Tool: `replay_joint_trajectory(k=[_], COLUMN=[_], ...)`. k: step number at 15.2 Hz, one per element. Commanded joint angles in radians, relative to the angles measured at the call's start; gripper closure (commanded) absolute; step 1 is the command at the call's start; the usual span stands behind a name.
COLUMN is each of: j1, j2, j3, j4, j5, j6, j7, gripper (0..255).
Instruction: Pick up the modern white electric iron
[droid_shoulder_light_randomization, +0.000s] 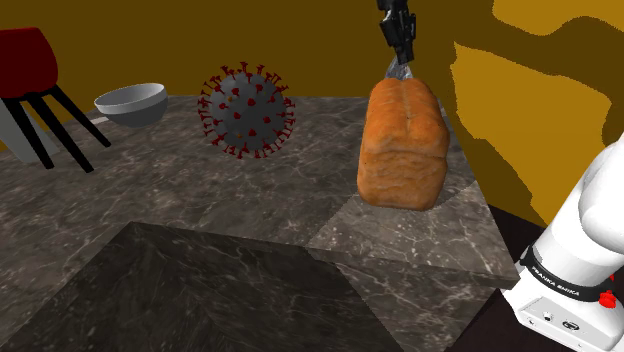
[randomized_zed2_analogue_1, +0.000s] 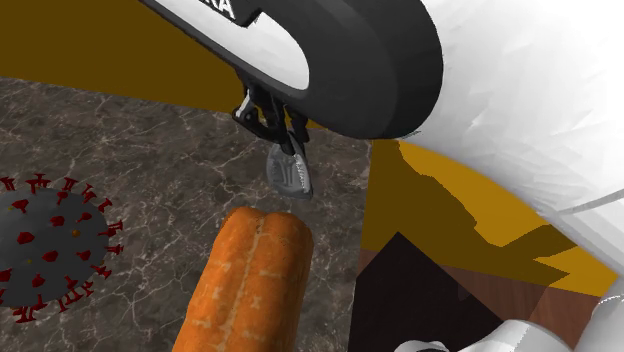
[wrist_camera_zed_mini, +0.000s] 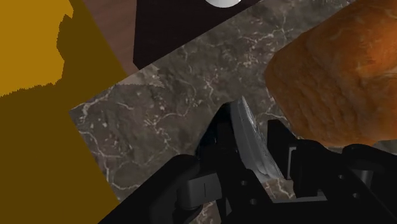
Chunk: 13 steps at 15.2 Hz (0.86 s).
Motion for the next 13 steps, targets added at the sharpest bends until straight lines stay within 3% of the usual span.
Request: replay_joint_trajectory(k=[1, 11, 13], j1=[0.001, -0.004, -0.004], j2=[0.011, 0.09, 0.092], j3=[0.001, -0.002, -0.002], j4=[0.043, 0.289, 0.293], j5=[0.001, 0.007, 0.007], j6=[-0.032, -0.199, -0.202], j7=[0.001, -0.005, -0.005], gripper=[255, 255, 255])
